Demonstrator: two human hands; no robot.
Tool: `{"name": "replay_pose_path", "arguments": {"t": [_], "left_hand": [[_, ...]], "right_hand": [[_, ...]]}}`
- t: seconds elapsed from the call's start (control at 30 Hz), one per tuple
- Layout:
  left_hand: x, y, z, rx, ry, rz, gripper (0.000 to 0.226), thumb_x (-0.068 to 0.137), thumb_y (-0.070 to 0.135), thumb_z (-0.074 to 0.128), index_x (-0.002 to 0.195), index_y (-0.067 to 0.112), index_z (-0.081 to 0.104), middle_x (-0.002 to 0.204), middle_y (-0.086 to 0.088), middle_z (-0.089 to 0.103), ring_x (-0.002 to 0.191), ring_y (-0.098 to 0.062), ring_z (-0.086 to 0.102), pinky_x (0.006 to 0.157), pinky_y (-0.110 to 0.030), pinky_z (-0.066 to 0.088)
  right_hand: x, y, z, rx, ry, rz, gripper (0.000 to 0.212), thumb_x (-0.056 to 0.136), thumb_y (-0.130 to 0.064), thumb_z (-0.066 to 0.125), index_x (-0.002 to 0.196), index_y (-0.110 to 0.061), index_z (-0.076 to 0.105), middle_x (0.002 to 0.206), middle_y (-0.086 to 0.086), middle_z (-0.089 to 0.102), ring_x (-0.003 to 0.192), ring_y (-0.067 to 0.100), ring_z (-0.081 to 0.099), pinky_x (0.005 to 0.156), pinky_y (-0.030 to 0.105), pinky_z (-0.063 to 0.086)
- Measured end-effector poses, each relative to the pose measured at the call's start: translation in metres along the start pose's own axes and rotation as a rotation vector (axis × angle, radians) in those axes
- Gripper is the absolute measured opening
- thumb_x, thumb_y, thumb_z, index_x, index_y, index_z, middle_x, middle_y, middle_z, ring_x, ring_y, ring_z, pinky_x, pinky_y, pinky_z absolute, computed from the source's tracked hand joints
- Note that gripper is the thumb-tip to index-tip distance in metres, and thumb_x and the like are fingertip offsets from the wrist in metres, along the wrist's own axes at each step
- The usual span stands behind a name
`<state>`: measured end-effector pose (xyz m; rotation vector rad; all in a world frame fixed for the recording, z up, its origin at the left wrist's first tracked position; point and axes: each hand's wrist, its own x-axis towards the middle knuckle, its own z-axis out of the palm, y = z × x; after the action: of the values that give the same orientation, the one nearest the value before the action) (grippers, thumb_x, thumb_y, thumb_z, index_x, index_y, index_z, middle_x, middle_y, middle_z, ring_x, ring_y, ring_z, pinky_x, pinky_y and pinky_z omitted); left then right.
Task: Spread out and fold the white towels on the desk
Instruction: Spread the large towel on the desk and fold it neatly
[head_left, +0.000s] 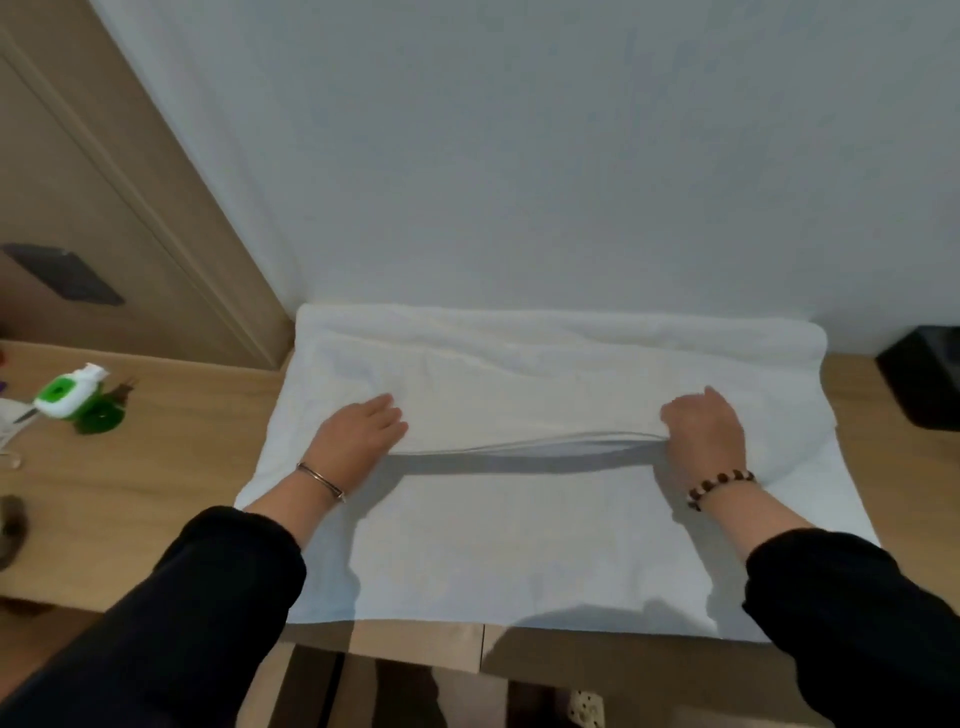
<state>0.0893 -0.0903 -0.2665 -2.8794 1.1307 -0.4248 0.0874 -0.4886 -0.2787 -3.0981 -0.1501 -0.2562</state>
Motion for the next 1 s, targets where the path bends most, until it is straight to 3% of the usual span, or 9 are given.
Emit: {"name": "replay_pose_path", "arguments": {"t": [0.13,0.2,0.27,0.4,0.53,0.67,0.8,0.93,1.0], "left_hand": [[-0.025,0.011,-0.016,0.021,0.164,0.077,0.028,0.075,-0.01,0.043,0.065,0.006,0.065,0.067,-0.008,0.062,0.062,-0.026,0.061,0.046,-0.032,0.044],[-0.06,0.031,-0.004,0.047,0.109,0.187,0.021,0.075,-0.001,0.047,0.074,0.01,0.065,0.069,-0.005,0.064,0.062,-0.024,0.061,0.05,-0.031,0.047],[-0.097,0.05,0.007,0.042,0.013,0.168,0.023,0.07,0.004,0.064,0.091,0.014,0.066,0.084,-0.005,0.07,0.073,-0.024,0.067,0.061,-0.032,0.054],[-0.133,0.078,0.019,-0.044,0.006,-0.357,0.065,0.05,-0.002,0.085,0.112,0.01,0.068,0.114,-0.017,0.065,0.1,-0.035,0.064,0.082,-0.047,0.052],[-0.142,0.094,0.014,-0.531,0.232,-1.211,0.056,0.076,-0.007,0.061,0.129,0.007,0.049,0.124,-0.013,0.051,0.106,-0.026,0.051,0.092,-0.034,0.042],[-0.136,0.082,0.006,-1.222,0.531,-1.87,0.041,0.089,-0.004,0.048,0.129,0.007,0.047,0.111,-0.015,0.059,0.08,-0.019,0.055,0.071,-0.027,0.046],[-0.131,0.05,0.0,-1.757,0.751,-2.048,0.026,0.089,0.004,0.057,0.115,0.003,0.057,0.087,-0.011,0.06,0.076,-0.02,0.062,0.07,-0.028,0.05],[-0.116,0.039,0.0,-1.704,0.648,-2.13,0.013,0.085,0.013,0.067,0.082,0.006,0.058,0.068,-0.008,0.054,0.052,-0.016,0.05,0.058,-0.027,0.046],[-0.115,0.031,-0.006,-1.486,0.617,-2.103,0.015,0.089,0.015,0.058,0.092,0.0,0.059,0.074,-0.017,0.057,0.06,-0.023,0.05,0.066,-0.029,0.043]], "right_hand": [[-0.035,-0.012,-0.037,0.021,0.311,-0.216,0.027,0.04,0.018,0.051,0.05,-0.007,0.051,0.053,0.009,0.048,0.054,0.028,0.052,0.062,0.033,0.031],[-0.06,-0.021,-0.023,-0.162,0.014,-0.265,0.024,0.059,0.011,0.061,0.071,-0.01,0.064,0.076,0.008,0.059,0.08,0.03,0.057,0.076,0.04,0.038],[-0.089,-0.033,-0.007,-0.269,-0.379,-0.063,0.04,0.079,-0.004,0.052,0.116,-0.018,0.057,0.125,0.006,0.05,0.125,0.028,0.039,0.111,0.05,0.018],[-0.113,-0.081,0.012,-0.193,-0.472,-0.009,0.078,0.083,0.002,0.044,0.15,-0.013,0.006,0.158,0.014,-0.009,0.145,0.031,-0.008,0.114,0.053,-0.008],[-0.103,-0.15,0.026,-0.024,-0.4,-0.307,0.096,0.078,0.01,0.047,0.151,-0.018,-0.009,0.156,0.012,-0.019,0.145,0.028,-0.013,0.113,0.044,-0.012],[-0.087,-0.215,0.039,0.132,-0.49,-0.374,0.101,0.078,0.016,0.045,0.151,-0.026,-0.01,0.158,0.005,-0.017,0.146,0.022,-0.009,0.116,0.039,-0.006],[-0.082,-0.233,0.051,0.182,-0.536,-0.326,0.091,0.083,0.014,0.041,0.151,-0.028,-0.003,0.159,0.002,-0.012,0.146,0.019,-0.008,0.116,0.038,-0.004],[-0.08,-0.228,0.051,0.196,-0.574,-0.32,0.087,0.086,0.014,0.037,0.152,-0.028,0.0,0.159,-0.003,-0.01,0.146,0.014,-0.007,0.116,0.033,-0.004],[-0.078,-0.228,0.04,0.244,-0.555,-0.288,0.074,0.088,0.01,0.037,0.151,-0.024,0.017,0.158,-0.004,0.009,0.145,0.014,0.01,0.117,0.03,0.002]]}}
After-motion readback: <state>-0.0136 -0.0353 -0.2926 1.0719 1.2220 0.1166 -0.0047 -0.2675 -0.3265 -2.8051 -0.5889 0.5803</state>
